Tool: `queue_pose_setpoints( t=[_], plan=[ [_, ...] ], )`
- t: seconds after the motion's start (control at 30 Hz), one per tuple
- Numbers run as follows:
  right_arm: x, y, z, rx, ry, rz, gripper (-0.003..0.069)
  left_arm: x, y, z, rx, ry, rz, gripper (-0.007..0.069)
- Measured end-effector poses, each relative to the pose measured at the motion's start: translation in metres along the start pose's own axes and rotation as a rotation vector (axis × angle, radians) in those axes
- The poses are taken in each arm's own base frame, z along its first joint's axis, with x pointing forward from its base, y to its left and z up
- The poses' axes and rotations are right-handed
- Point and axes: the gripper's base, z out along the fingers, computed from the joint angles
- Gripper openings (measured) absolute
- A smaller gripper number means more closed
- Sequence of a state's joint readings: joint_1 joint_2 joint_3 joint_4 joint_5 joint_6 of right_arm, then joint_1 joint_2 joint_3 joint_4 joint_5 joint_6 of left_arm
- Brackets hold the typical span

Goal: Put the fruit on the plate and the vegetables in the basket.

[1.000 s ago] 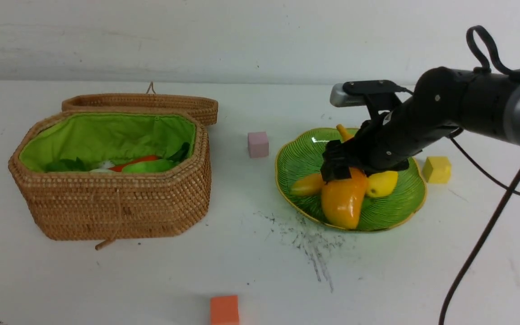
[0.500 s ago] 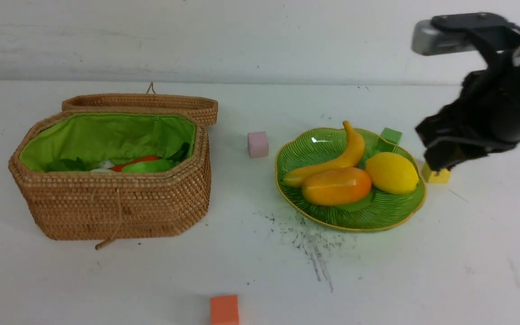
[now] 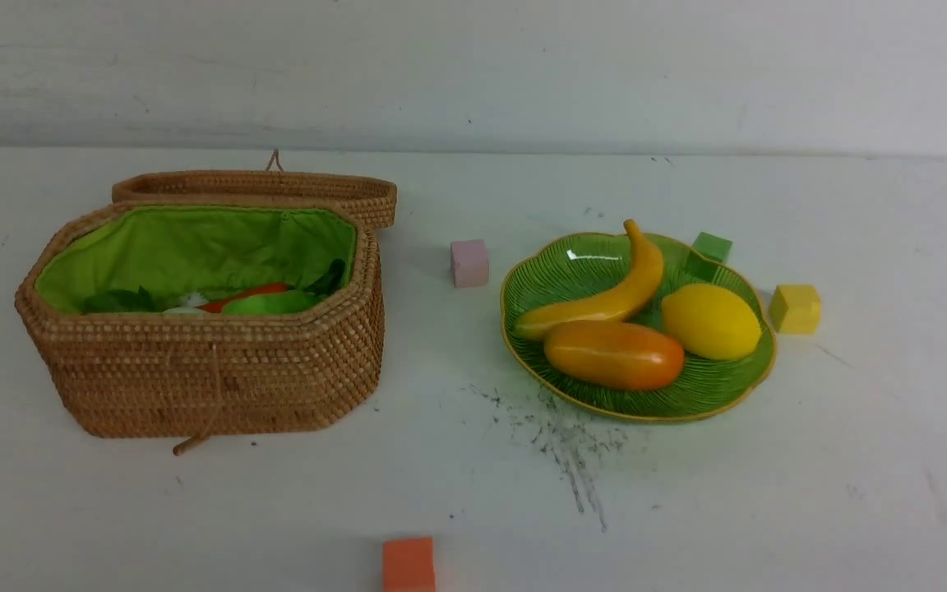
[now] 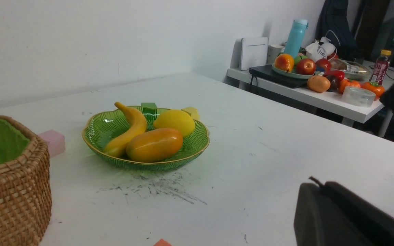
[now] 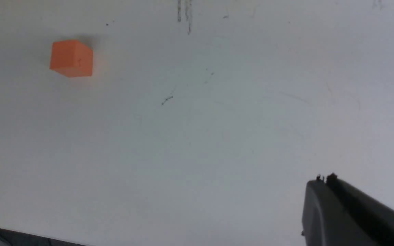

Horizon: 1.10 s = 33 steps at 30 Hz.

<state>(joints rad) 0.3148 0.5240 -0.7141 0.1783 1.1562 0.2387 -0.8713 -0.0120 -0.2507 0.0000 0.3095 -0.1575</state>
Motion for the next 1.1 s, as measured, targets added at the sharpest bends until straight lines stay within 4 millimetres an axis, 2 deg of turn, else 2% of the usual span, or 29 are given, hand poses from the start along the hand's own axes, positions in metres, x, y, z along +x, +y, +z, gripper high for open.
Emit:
queue_pose_setpoints(
  t=[0.13, 0.23, 0.5, 0.73, 0.83, 0.87, 0.93, 0.97, 1.03, 1.1],
  plan=[
    [0.029, -0.014, 0.001, 0.009, -0.105, -0.002, 0.0008, 0.003, 0.0, 0.001, 0.004, 0.008, -0.017, -0.0013],
    [0.036, -0.016, -0.003, -0.005, -0.169, 0.014, 0.0015, 0.004, 0.0, 0.001, 0.005, 0.008, -0.02, -0.0013],
    [0.045, -0.019, -0.009, 0.003, -0.181, 0.011, 0.0023, 0.004, 0.0, 0.001, 0.005, 0.007, -0.02, -0.0013],
    [0.045, -0.021, -0.009, 0.028, -0.19, 0.001, 0.003, 0.004, 0.0, 0.001, 0.005, 0.007, -0.02, -0.0013],
    [0.042, -0.028, -0.003, 0.087, -0.353, -0.013, -0.0003, 0.004, 0.0, 0.001, 0.005, 0.007, -0.02, -0.0013],
    [0.043, -0.028, -0.004, 0.091, -0.359, -0.009, -0.0006, 0.004, 0.0, 0.001, 0.005, 0.007, -0.02, -0.0013],
    [0.044, -0.033, 0.005, 0.128, -0.476, -0.036, -0.0018, 0.004, 0.0, 0.001, 0.005, 0.007, -0.02, -0.0013],
    [0.049, -0.038, 0.019, 0.153, -0.53, -0.056, -0.0018, 0.004, 0.0, 0.001, 0.005, 0.007, -0.02, -0.0013],
    [0.053, -0.043, 0.03, 0.175, -0.598, -0.082, -0.0018, 0.004, 0.0, 0.001, 0.005, 0.007, -0.02, -0.0013],
    [0.063, -0.051, 0.049, 0.198, -0.642, -0.093, -0.0018, 0.004, 0.0, 0.001, 0.005, 0.007, -0.02, -0.0013]
  ],
)
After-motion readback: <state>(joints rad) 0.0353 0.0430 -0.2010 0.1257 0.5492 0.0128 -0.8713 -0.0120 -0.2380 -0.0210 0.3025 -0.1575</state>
